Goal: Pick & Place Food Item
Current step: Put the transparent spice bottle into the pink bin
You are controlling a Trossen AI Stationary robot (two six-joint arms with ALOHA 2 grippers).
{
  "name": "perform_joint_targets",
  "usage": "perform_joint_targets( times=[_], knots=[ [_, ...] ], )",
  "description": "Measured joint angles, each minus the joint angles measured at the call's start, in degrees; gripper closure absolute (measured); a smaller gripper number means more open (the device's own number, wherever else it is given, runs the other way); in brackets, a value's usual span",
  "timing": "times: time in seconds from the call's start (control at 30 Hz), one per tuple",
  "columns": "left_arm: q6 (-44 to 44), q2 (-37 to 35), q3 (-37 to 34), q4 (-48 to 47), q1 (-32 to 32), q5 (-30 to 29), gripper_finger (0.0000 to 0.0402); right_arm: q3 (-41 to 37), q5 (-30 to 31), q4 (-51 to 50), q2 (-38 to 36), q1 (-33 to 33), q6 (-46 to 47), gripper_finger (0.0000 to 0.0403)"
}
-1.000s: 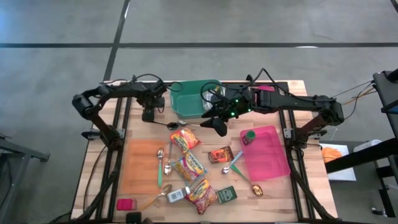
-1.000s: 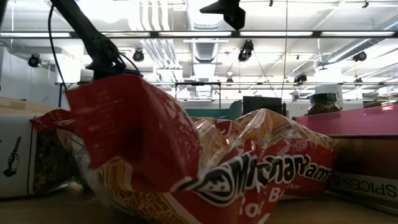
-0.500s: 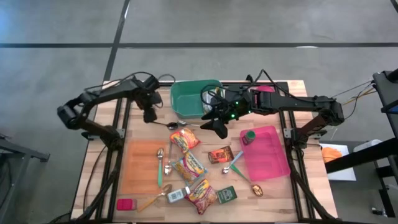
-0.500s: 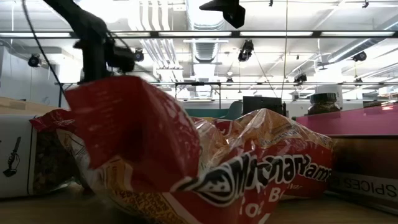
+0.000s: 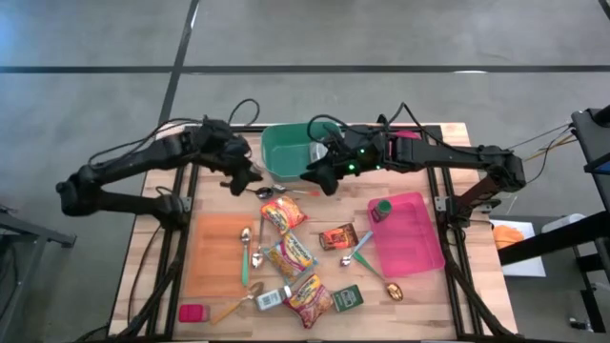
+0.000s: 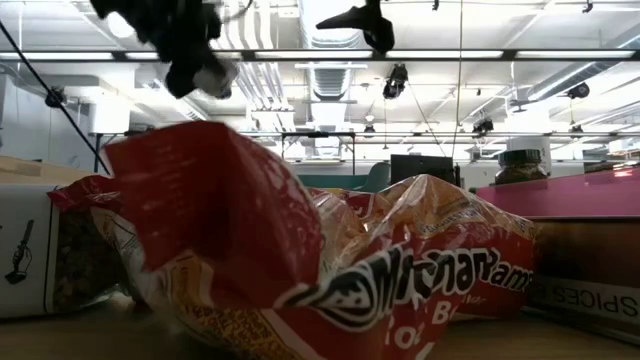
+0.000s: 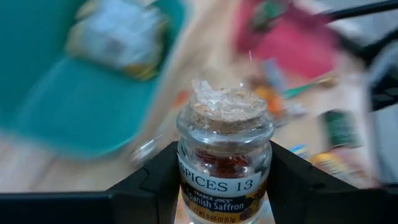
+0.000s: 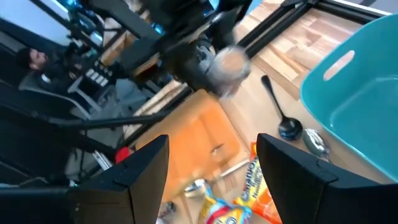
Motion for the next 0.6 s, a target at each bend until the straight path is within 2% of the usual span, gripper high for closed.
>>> perform_joint_targets(
  times=[0.1, 0.2, 0.37, 0.6],
  knots=[
    [-3.9, 1.8, 2.2, 4.7, -5.4, 0.1, 0.0226, 0.0, -0.1, 0.3, 0.0, -0.4, 0.7, 0.0165],
    [-7.8, 5.0, 5.6, 5.3, -8.1, 0.1, 0.0226, 0.0, -0.2, 0.3, 0.0, -0.6, 1.6, 0.0165],
    [-10.7, 11.7, 11.8, 5.3, -8.9, 0.6, 0.0226, 1.1, -2.7, 0.2, 0.0, -0.5, 1.0, 0.0165],
    [-10.8, 20.0, 20.1, 5.1, -9.1, 7.7, 0.0226, 2.6, -2.8, -2.7, 0.0, -0.5, 0.2, 0.0165]
  ],
)
